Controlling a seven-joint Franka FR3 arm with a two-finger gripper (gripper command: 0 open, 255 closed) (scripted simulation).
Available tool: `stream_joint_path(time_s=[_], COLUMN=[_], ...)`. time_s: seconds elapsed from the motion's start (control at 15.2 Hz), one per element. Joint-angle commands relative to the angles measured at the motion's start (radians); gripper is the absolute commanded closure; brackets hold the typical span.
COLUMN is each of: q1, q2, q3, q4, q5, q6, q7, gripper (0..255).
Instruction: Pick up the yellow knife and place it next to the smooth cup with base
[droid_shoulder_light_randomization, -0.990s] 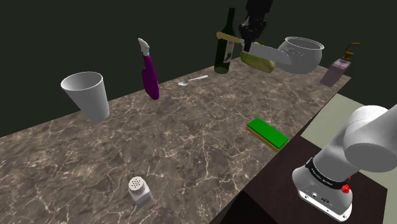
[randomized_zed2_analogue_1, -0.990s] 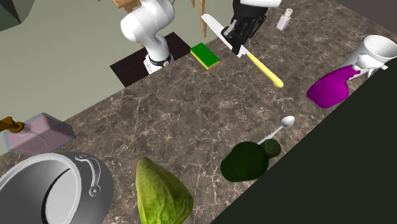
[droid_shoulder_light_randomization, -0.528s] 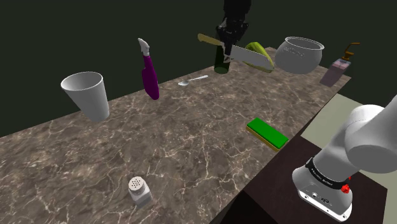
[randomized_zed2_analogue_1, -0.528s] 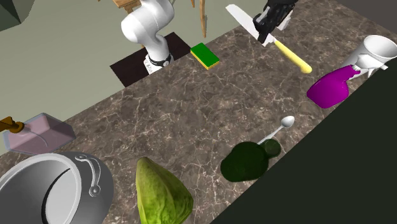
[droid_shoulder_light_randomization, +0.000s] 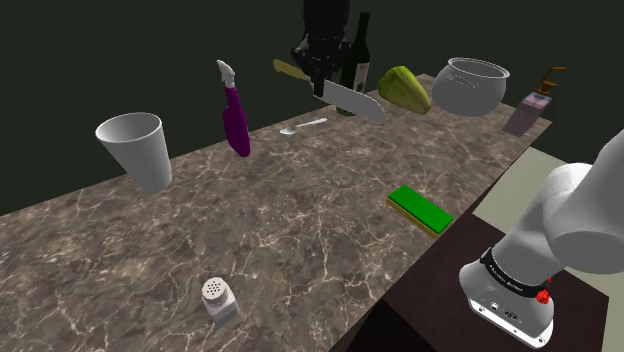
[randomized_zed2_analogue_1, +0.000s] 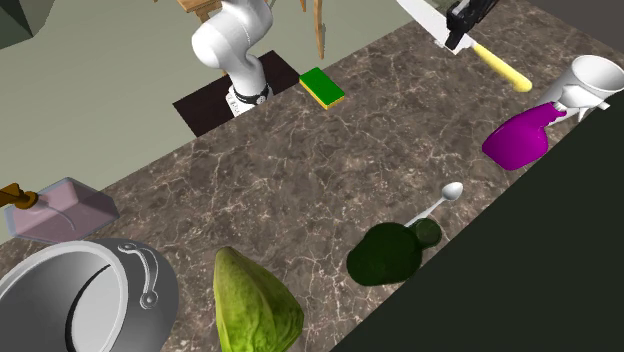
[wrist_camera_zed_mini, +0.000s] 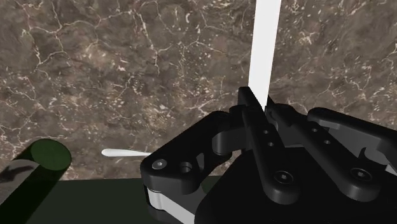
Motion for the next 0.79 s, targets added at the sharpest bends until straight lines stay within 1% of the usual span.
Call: stream_joint_path(time_s=[0.0, 0.26, 0.46, 0.59, 0.73], q1=[0.023, 0.080, 0.136, 0.182, 0.242], q2=[0.065, 0.196, 0.312, 0.403, 0.514], q3=[0.027, 0.069, 0.092, 0.103, 0.107], q4=[0.078, 0.239, 0.393, 0.522, 0.691], q5=[-0.015, -0.054, -0.093, -0.125, -0.163], q6=[-0.014, -0.050, -0.093, -0.136, -0.197], q7=[0.052, 0.146, 0.212, 0.252, 0.287], gripper=[255, 255, 255, 255, 255])
